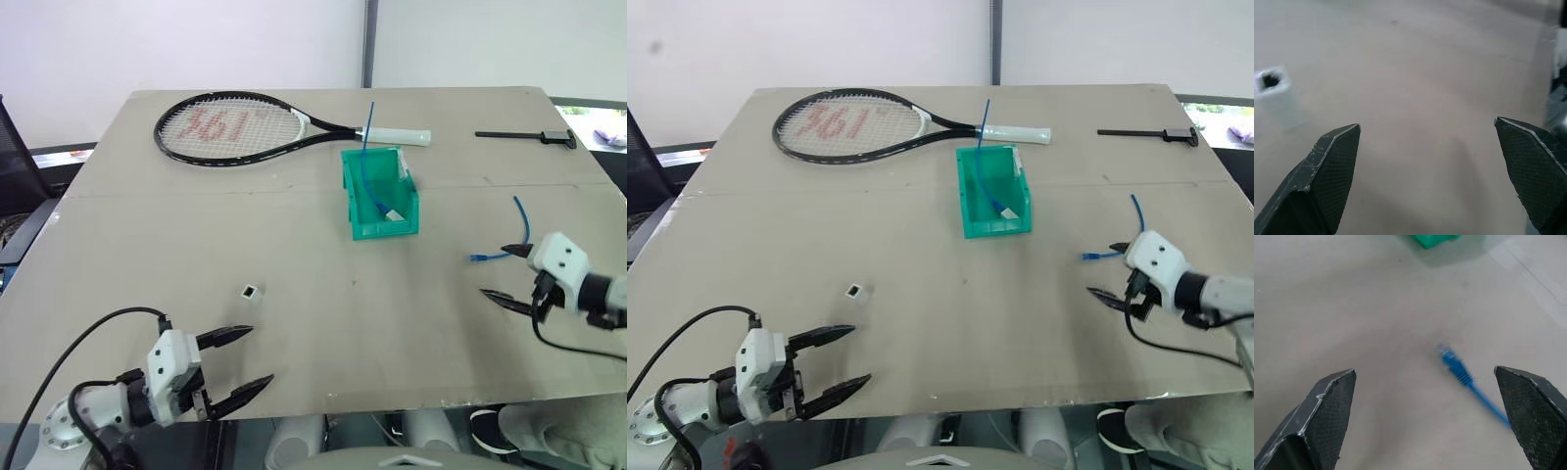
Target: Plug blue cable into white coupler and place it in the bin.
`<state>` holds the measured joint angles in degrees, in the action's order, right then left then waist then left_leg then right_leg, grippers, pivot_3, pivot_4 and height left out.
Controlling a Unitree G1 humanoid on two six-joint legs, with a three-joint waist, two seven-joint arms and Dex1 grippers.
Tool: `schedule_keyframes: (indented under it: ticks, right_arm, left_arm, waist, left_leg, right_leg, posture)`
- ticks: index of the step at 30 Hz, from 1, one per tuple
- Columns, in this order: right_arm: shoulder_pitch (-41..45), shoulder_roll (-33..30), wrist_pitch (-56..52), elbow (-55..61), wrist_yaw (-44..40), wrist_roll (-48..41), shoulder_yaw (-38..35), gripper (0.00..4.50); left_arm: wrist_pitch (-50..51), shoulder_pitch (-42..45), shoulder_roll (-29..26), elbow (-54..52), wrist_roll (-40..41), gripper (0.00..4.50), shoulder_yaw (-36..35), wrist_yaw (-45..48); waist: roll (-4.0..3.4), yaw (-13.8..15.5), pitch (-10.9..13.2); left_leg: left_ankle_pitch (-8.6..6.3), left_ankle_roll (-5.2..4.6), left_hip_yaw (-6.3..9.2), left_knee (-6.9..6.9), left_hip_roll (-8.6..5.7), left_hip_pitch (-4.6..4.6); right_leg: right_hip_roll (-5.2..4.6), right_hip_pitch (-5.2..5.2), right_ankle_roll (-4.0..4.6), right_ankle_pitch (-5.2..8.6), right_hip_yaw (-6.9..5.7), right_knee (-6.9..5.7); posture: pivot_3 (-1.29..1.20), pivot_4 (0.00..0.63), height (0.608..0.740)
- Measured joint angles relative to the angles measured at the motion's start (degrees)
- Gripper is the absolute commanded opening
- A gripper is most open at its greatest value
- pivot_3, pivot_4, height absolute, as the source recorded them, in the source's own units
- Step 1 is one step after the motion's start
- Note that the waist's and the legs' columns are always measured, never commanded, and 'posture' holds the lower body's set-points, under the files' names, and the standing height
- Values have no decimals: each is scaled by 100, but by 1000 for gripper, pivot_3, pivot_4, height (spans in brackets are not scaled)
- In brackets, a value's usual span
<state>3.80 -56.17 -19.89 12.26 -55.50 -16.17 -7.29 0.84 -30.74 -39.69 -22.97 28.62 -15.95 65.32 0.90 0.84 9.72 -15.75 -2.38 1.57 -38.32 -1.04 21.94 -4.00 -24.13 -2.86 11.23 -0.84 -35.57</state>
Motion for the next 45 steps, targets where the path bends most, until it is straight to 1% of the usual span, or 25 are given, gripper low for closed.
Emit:
schedule_keyframes:
  ticks: [2,5,7,8,10,13,17,19,20,21,23,25,26,28,29,31,32,34,36,38,40,41,43,44,45]
  right_arm:
    - [706,-130,-57,-507,-358,146,419,4461]
    - [1883,-176,-38,-1479,-1015,602,1276,4461]
    - [2151,-170,20,-1785,-1148,796,1519,4461]
    - [2442,-109,70,-2159,-1275,954,1732,4461]
    - [2731,12,162,-2692,-1409,1158,1931,4461]
    - [3164,260,421,-3455,-1560,1443,2205,3639]
    - [3534,517,790,-4035,-1693,1655,2325,1882]
    - [3642,611,962,-4255,-1749,1734,2373,926]
    - [3686,648,1104,-4344,-1793,1794,2415,293]
    - [3693,667,1167,-4379,-1802,1815,2425,61]
    - [3692,672,1235,-4378,-1829,1835,2424,61]
    - [3687,669,1206,-4330,-1901,1835,2419,61]
    - [3624,643,1104,-4158,-1935,1814,2387,61]
    - [3390,594,804,-3526,-2090,1742,2373,61]
    - [3192,582,556,-2991,-2167,1659,2370,61]
    - [2951,678,264,-2256,-2203,1531,2427,61]
    - [2810,876,44,-1710,-2145,1487,2504,61]
    - [2770,1199,-157,-1143,-1989,1562,2781,61]
    - [2842,1366,-174,-977,-1916,1712,2998,61]
    - [3129,1794,-46,-1117,-1735,1986,3266,61]
    - [3342,2117,236,-1336,-1606,2186,3510,710]
    - [3403,2180,443,-1451,-1604,2214,3539,1033]
    - [3418,2213,659,-1591,-1597,2202,3472,1951]
    - [3419,2237,721,-1630,-1591,2193,3437,2245]
    - [3405,2241,839,-1679,-1580,2193,3407,2799]
  left_arm:
    - [208,143,-62,-212,153,4500,90,-16]
    - [678,756,-144,-765,613,4500,137,-213]
    - [815,904,-169,-952,763,4500,140,-292]
    - [952,972,-192,-1066,862,4500,147,-351]
    - [1120,1019,-216,-1188,963,4500,167,-437]
    - [1224,993,-224,-1261,988,4500,180,-465]
    - [1264,979,-208,-1276,991,4500,184,-538]
    - [1267,972,-197,-1298,990,4500,192,-554]
    - [1266,973,-179,-1318,988,4500,198,-558]
    - [1263,973,-165,-1326,986,4500,202,-559]
    - [1250,978,-131,-1326,974,4500,233,-561]
    - [1240,988,-101,-1323,950,4500,274,-566]
    - [1220,1010,-77,-1314,925,4500,287,-576]
    - [1126,1017,34,-1224,854,4500,301,-609]
    - [1058,1019,116,-1134,799,4500,295,-644]
    - [966,1001,178,-964,694,4500,297,-659]
    - [883,982,183,-807,609,4500,299,-642]
    - [823,976,183,-647,503,4500,299,-628]
    - [783,992,179,-560,448,4500,294,-635]
    - [784,1098,169,-505,313,4500,331,-684]
    - [758,1256,153,-498,79,4500,486,-786]
    - [794,1292,121,-501,-20,4500,571,-832]
    - [929,1344,27,-501,-184,4500,717,-921]
    - [994,1389,2,-502,-240,4500,785,-950]
    - [1171,1502,-32,-524,-284,4500,884,-1043]
  waist:
    - [1,-2,7]
    - [0,0,12]
    - [1,-6,12]
    - [1,-15,12]
    - [0,-34,13]
    - [-2,-62,16]
    - [1,-96,17]
    - [3,-112,16]
    - [8,-129,13]
    - [11,-134,12]
    - [15,-137,9]
    - [15,-138,9]
    - [13,-137,10]
    - [11,-131,11]
    - [9,-131,11]
    - [7,-150,13]
    - [6,-160,14]
    - [0,-152,18]
    - [-1,-126,20]
    - [10,-135,19]
    - [13,-147,18]
    - [15,-149,16]
    - [20,-145,13]
    - [19,-145,14]
    - [19,-144,14]
  left_leg:
    - [0,-1,-3,0,-1,5]
    - [1,-1,-4,-5,-5,8]
    - [0,-3,-5,-3,-8,8]
    - [-1,-4,-10,-3,-10,8]
    - [-2,-6,-13,-2,-11,7]
    - [-2,-6,-16,0,-12,5]
    - [-2,-6,-15,-5,-11,-4]
    - [-2,-7,-14,-8,-11,-20]
    - [-1,-7,-14,-10,-11,-24]
    - [-1,-7,-13,-12,-11,-25]
    - [-1,-7,-11,-15,-11,-28]
    - [-1,-7,-10,-14,-10,-28]
    - [-1,-7,-8,-12,-10,-25]
    - [-1,-6,-2,-5,-9,-19]
    - [-1,-6,-2,-1,-7,-16]
    - [-2,-4,-3,1,2,-14]
    - [-3,-2,-5,1,6,-12]
    - [-4,-2,-4,1,5,-3]
    - [-3,-2,-3,-3,-2,-3]
    - [-3,-2,-6,-9,-3,-4]
    - [-3,-1,-5,-11,-3,-16]
    - [-3,-1,-4,-9,-2,-20]
    - [-3,-1,0,-6,-2,-19]
    - [-3,0,1,-3,-2,-17]
    - [-3,0,1,-2,-2,-18]
  right_leg:
    - [8,-5,2,-1,0,1]
    - [7,-6,21,-15,1,1]
    - [5,-5,23,-16,3,1]
    - [5,-5,25,-17,7,2]
    - [6,-6,25,-17,11,3]
    - [8,-5,26,-17,13,5]
    - [8,7,25,-18,13,5]
    - [8,25,24,-18,13,4]
    - [8,28,22,-17,13,3]
    - [8,30,16,-14,13,2]
    - [8,33,13,-12,12,-3]
    - [8,32,30,-23,12,-4]
    - [9,29,31,-23,11,-4]
    - [9,21,34,-24,7,-6]
    - [9,14,34,-23,7,-6]
    - [5,10,34,-23,10,-5]
    - [6,4,36,-22,12,-5]
    - [15,-3,35,-22,8,-6]
    - [15,-2,35,-21,7,-6]
    - [15,0,33,-21,9,-6]
    - [18,11,34,-22,9,-9]
    - [19,14,34,-22,8,-9]
    - [21,14,37,-23,7,-10]
    - [22,12,38,-24,7,-10]
    - [22,12,38,-24,7,-10]
  posture:
    - [0,150,740]
    - [0,150,740]
    - [0,150,740]
    - [0,150,740]
    - [0,150,740]
    - [0,150,740]
    - [0,150,740]
    - [0,150,740]
    - [0,150,740]
    - [0,150,740]
    - [0,150,740]
    - [0,150,740]
    - [0,150,740]
    - [0,150,740]
    - [0,150,740]
    - [0,150,740]
    - [0,150,740]
    - [0,150,740]
    - [0,150,740]
    - [0,150,740]
    - [0,150,740]
    - [0,150,740]
    - [0,150,740]
    - [0,150,740]
    - [0,150,740]
